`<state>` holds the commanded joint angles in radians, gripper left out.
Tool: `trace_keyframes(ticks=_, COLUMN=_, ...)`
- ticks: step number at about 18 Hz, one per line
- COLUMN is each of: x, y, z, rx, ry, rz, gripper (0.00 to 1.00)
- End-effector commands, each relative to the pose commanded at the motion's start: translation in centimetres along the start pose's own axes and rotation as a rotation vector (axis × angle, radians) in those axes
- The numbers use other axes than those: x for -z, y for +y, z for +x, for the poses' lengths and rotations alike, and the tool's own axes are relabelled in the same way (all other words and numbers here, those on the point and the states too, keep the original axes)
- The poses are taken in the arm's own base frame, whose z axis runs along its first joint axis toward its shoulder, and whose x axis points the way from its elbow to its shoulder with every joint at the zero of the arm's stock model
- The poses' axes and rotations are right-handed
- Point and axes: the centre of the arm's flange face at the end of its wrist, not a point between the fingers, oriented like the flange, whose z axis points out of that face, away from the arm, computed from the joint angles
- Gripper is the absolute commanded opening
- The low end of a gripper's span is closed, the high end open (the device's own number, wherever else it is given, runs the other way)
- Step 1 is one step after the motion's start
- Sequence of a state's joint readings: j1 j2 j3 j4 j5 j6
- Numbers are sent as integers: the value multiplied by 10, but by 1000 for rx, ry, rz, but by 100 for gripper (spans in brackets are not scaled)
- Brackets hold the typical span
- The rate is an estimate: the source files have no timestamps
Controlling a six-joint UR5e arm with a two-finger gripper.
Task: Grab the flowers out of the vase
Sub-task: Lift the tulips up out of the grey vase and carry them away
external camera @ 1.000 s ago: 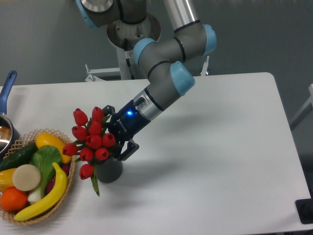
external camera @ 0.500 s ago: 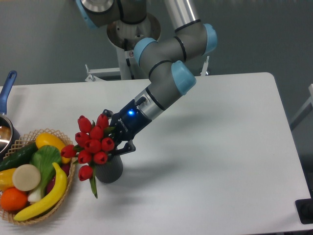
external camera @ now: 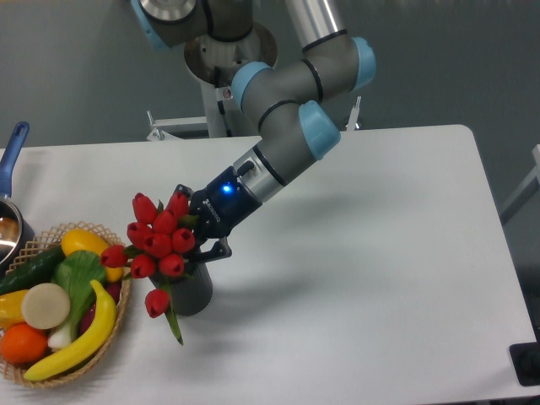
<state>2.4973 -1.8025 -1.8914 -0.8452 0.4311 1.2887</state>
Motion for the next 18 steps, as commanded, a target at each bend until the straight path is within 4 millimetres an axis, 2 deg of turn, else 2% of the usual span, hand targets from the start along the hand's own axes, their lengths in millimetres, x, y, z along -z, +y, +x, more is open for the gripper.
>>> trace_keyframes(ticks=5, x=16, y=-27, z=6, rx=36, ry=-29, rz=12, gripper=37)
trace_keyframes(ticks=10, x=39, y=-62, z=13, rx=52, ry=-70, rz=28, gripper=37)
trace_keyframes(ticks=18, x=63, y=-113, z=15, rx=98, ry=-113, rz=54, gripper=37)
